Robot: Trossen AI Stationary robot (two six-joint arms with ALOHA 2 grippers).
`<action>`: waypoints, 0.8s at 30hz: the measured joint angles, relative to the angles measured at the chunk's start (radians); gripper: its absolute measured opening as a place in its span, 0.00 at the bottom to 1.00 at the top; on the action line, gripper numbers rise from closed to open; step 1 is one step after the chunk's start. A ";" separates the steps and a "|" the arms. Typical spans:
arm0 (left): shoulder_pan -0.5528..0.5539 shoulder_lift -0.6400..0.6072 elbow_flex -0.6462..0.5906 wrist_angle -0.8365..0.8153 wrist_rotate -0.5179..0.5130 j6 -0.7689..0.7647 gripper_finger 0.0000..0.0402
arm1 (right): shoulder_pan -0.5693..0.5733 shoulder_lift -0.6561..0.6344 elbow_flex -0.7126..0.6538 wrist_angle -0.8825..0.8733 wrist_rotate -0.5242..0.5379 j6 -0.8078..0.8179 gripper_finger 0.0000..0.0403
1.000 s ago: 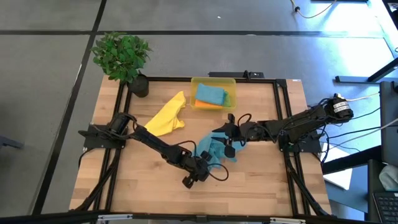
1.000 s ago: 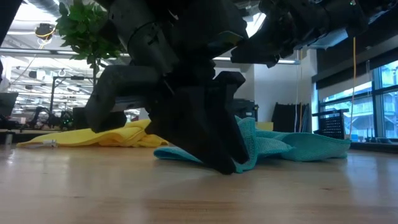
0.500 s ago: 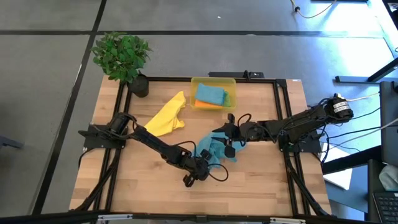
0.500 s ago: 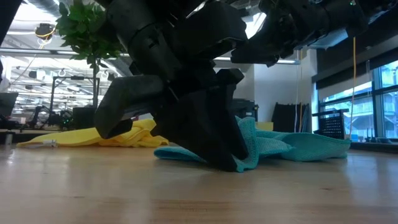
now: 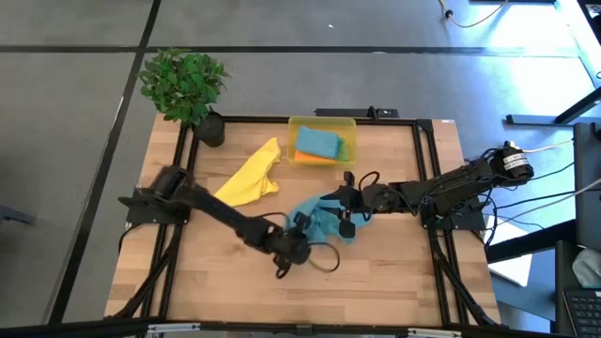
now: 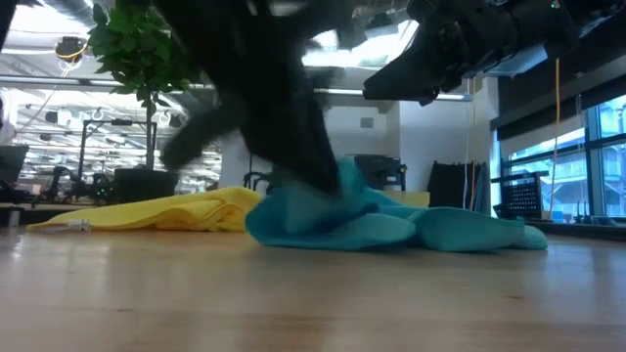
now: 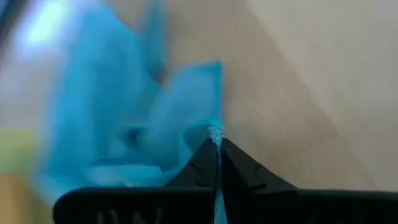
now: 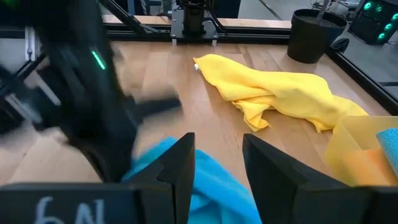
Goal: Fold microfiber towels
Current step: Fold the blue microfiber cloth
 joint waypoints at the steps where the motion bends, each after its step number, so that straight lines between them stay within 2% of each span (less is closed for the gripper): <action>1: -0.017 -0.028 0.003 -0.023 -0.053 -0.005 0.00 | 0.001 0.000 0.000 0.000 0.000 0.000 0.34; 8: -0.097 -0.177 0.005 -0.142 -0.358 -0.090 0.00 | 0.023 0.000 0.000 -0.006 -0.001 -0.002 0.34; 14: -0.138 -0.244 0.005 -0.163 -0.544 -0.116 0.00 | 0.065 0.000 0.000 -0.135 -0.028 0.045 0.34; 16: -0.139 -0.255 0.006 -0.160 -0.573 -0.135 0.00 | 0.080 0.000 0.000 -0.201 -0.042 0.076 0.34; 21: -0.132 -0.254 0.006 -0.185 -0.577 -0.168 0.00 | 0.127 0.000 0.000 -0.412 -0.063 0.204 0.34; 24: -0.122 -0.254 0.006 -0.203 -0.578 -0.199 0.00 | 0.161 0.000 -0.016 -0.477 -0.063 0.294 0.34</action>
